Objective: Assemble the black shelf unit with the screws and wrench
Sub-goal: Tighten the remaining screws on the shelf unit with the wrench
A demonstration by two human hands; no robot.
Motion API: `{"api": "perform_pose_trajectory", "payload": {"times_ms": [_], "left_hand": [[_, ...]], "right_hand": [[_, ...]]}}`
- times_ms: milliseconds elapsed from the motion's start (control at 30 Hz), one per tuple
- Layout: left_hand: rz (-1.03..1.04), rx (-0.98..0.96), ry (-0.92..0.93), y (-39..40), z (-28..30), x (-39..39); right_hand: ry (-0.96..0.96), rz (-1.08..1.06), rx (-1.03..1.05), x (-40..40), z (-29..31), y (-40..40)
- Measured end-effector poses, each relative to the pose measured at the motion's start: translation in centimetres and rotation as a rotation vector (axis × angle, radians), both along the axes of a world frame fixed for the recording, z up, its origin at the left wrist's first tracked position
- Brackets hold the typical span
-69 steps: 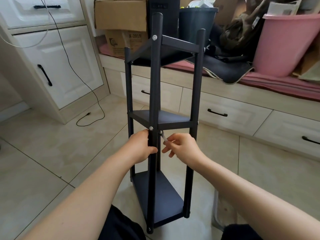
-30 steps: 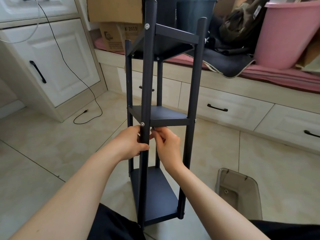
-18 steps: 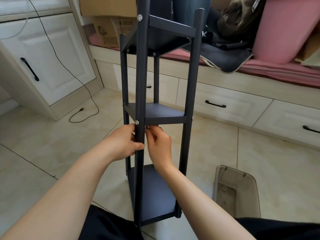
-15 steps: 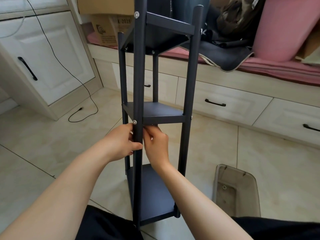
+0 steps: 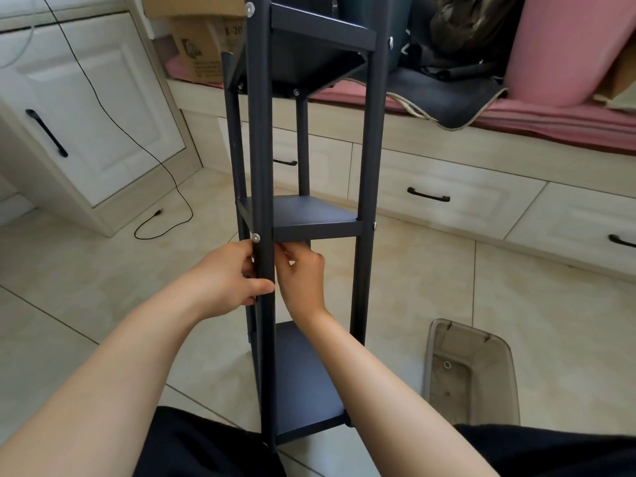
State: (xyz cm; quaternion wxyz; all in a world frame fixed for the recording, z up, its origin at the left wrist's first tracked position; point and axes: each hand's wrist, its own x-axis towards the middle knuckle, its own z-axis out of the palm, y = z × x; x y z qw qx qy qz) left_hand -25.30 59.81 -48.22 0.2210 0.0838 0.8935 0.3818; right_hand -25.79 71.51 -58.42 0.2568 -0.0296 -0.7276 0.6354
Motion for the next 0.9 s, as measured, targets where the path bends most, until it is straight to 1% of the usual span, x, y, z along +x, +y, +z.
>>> {"api": "perform_pose_trajectory", "payload": {"times_ms": [167,333,433,533,667,767,900], "left_hand": [[0.001,0.007,0.006,0.0,0.3,0.0],[-0.005,-0.006,-0.001,0.3,0.8,0.0],[-0.011,-0.011,-0.001,0.4,1.0,0.1],[-0.014,-0.010,-0.003,0.5,0.9,0.2],[-0.013,-0.006,-0.004,0.3,0.8,0.3],[-0.018,-0.010,0.003,0.1,0.9,0.2],[-0.012,-0.002,0.000,-0.2,0.8,0.1]], "right_hand": [[-0.085,0.040,0.037,1.4,0.3,0.8],[-0.162,0.100,-0.030,3.6,1.4,1.8],[-0.205,0.074,-0.062,4.4,2.4,2.3],[-0.274,0.068,0.001,4.6,3.0,2.7],[-0.370,0.148,0.090,4.4,3.7,2.8],[-0.359,0.149,0.156,3.8,4.3,2.8],[-0.340,0.136,0.175,3.5,4.7,2.6]]}}
